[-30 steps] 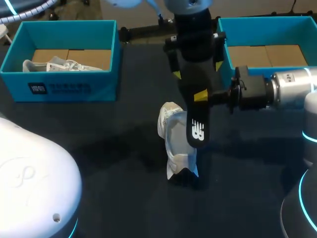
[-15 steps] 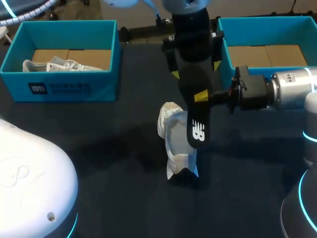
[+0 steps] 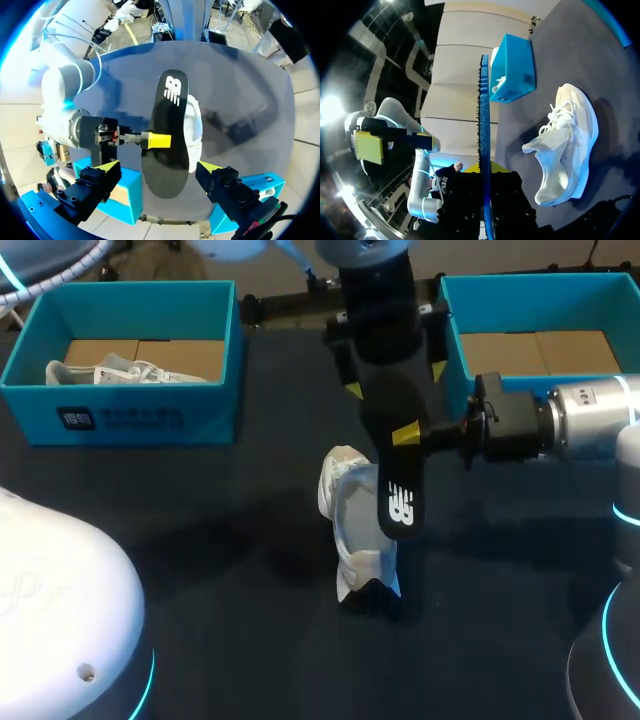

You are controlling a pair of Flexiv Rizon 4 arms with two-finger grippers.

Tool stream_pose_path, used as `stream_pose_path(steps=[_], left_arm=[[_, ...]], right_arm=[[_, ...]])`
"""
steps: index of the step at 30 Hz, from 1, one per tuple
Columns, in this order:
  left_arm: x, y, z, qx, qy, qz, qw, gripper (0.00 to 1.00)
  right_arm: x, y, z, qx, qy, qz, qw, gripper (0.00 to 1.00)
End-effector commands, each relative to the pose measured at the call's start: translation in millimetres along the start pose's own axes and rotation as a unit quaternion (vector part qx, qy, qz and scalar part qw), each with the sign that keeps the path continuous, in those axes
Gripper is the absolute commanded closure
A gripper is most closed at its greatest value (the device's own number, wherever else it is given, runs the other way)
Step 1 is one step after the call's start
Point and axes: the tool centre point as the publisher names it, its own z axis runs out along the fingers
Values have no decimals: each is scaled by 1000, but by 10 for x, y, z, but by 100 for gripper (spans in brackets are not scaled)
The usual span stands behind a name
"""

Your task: Take the shoe out of the shoebox, open the shoe tongue, remove and reinsert the insole, then place the shoe into the shoebox

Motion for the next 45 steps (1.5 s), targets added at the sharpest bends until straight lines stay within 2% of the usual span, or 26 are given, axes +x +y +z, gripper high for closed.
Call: stream_pose_path(steps=[1,9,12,21,28,35,41,45], left_arm=[[203,-18,-15,-6,-46,4,999,0],[312,-27,-7,-6,-95,5,995,0],[347,-48,-24,0,-135,21,991,0],[433,-100,-99,-21,-255,29,966,0],[510,-102,-227,-44,-383,17,922,0],[590,-161,-280,-14,-483,65,873,0],[702,-180,-265,-1,-532,94,842,0],[760,-188,-264,1,-545,101,832,0]], right_arm=[[12,-17,4,-1,-1,1,1000,100],[40,-9,-25,4,-7,6,1000,100],[54,-23,-54,4,-10,8,1000,100],[72,-63,-145,-9,-15,13,1000,100],[102,-51,-171,-6,-16,17,1000,100],[103,-64,-211,-11,-18,20,1000,100],[109,-45,-214,-14,-20,22,999,100],[108,-38,-217,-15,-21,23,999,100]])
